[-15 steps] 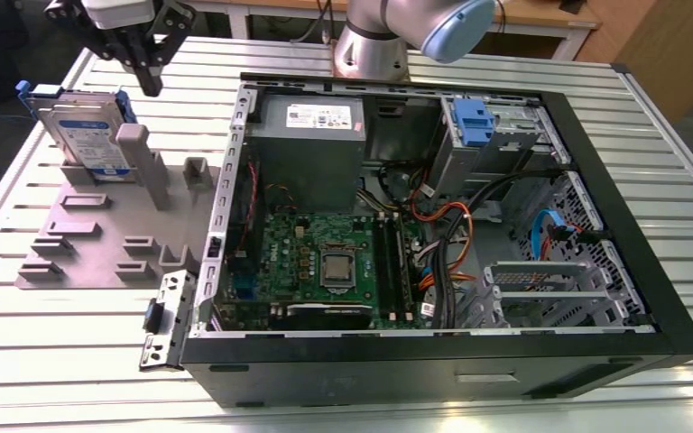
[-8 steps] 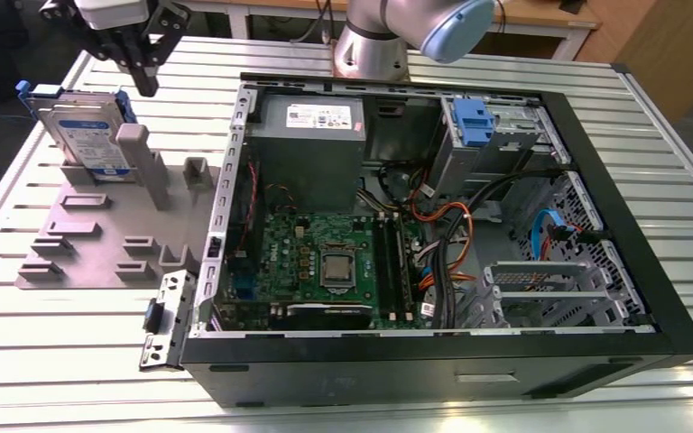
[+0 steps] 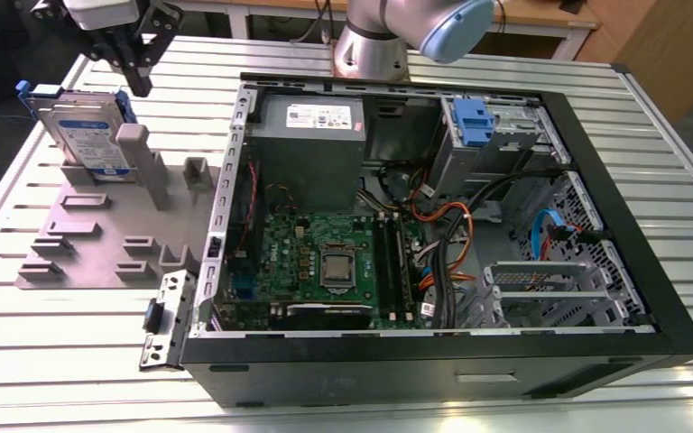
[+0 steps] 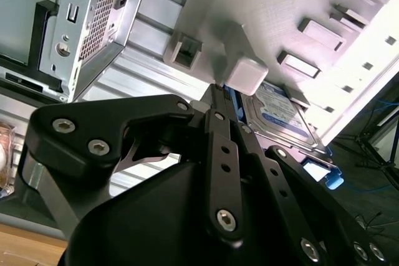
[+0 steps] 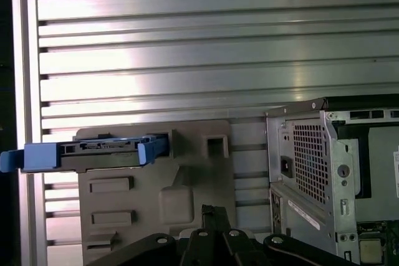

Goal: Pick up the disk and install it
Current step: 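Reach for the disk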

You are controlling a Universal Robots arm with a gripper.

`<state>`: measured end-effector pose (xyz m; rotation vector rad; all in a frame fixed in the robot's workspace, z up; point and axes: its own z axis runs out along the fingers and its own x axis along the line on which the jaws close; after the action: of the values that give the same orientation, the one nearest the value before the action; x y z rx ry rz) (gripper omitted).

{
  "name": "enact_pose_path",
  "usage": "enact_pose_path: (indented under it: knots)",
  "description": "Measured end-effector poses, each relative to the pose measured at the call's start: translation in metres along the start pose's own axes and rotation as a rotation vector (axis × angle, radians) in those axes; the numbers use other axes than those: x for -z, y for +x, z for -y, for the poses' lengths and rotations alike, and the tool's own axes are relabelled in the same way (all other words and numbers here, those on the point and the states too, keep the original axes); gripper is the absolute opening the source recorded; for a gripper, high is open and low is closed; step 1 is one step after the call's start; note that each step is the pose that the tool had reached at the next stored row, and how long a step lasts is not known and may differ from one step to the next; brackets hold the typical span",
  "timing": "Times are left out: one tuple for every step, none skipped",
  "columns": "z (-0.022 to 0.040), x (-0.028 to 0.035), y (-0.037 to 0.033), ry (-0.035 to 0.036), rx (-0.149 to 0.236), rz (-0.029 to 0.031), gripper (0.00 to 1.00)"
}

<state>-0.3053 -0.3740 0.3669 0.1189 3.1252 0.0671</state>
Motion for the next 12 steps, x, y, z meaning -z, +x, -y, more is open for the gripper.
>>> enact_pose_path:
  knots:
    - [0.0001,-0.0001,0.0010,0.0000,0.000,0.0000,0.11]
    - [0.0001,-0.0002,0.0023,0.0000,0.000,-0.0001,0.11]
    - [0.0000,-0.0003,0.0040,0.0000,0.000,0.0000,0.11]
    - [0.0000,-0.0004,0.0059,0.0000,0.000,0.0000,0.11]
    - [0.0000,-0.0006,0.0082,0.0000,0.000,0.0000,0.11]
    - [-0.0002,-0.0007,0.0103,0.0000,0.000,0.0000,0.11]
    - [-0.0001,-0.0007,0.0131,0.0000,0.000,0.0000,0.11]
    - [0.0000,-0.0008,0.0141,-0.0001,0.000,0.0001,0.11]
    - [0.0000,-0.0008,0.0148,0.0000,0.000,0.0000,0.11]
    - [0.0001,-0.0008,0.0157,0.0001,0.000,-0.0001,0.11]
    - [0.0001,-0.0009,0.0163,0.0000,0.000,0.0000,0.11]
    - [0.0000,-0.0010,0.0165,0.0000,0.000,0.0001,0.11]
